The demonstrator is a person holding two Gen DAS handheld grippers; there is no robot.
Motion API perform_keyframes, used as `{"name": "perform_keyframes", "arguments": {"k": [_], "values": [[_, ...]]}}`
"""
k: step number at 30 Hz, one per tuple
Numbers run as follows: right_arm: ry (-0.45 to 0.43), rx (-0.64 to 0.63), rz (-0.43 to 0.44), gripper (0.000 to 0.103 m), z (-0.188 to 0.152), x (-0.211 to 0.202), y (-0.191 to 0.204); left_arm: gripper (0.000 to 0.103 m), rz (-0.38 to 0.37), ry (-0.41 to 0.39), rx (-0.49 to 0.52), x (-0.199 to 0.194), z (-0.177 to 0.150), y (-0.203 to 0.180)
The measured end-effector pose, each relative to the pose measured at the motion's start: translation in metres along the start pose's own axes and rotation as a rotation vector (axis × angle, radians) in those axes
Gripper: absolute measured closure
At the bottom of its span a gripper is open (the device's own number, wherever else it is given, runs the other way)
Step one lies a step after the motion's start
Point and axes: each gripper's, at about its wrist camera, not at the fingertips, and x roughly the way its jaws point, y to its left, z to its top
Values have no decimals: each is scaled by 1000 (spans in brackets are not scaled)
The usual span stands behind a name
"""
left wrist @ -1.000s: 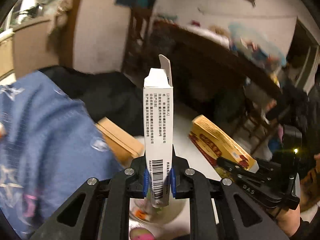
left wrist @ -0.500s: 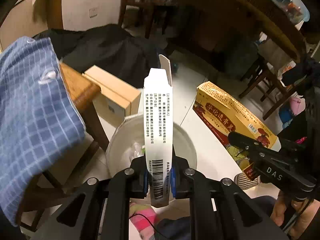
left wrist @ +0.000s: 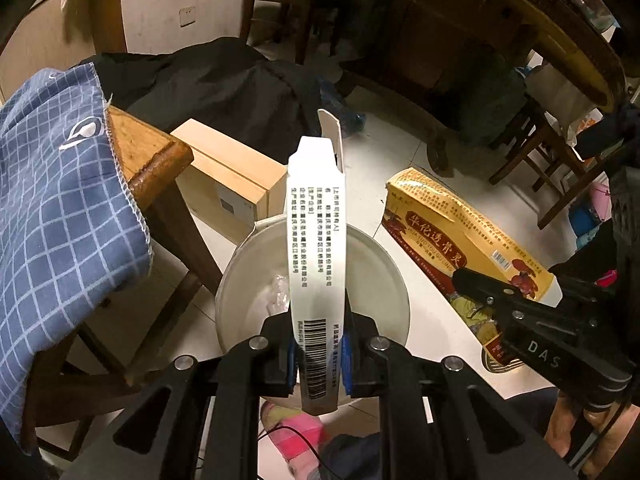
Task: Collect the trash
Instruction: 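Open both grippers above the white bucket to drop the boxes in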
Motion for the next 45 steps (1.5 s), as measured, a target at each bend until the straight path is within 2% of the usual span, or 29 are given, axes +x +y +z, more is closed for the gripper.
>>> {"name": "perform_keyframes", "arguments": {"k": [38, 41, 42, 44, 45], "values": [[17, 6, 9, 82, -3, 4, 0, 85, 32, 5, 0, 0, 3, -5], [12, 6, 8, 79, -3, 3, -1, 82, 40, 11, 10, 2, 3, -7], [9, 11, 6, 79, -3, 3, -2, 76, 41, 12, 14, 2, 3, -8], [-3, 21, 3, 66, -4, 1, -5, 68, 50, 7, 20, 2, 3, -8], [1, 26, 16, 66, -4, 1, -6, 66, 50, 5, 16, 1, 3, -7]]}}
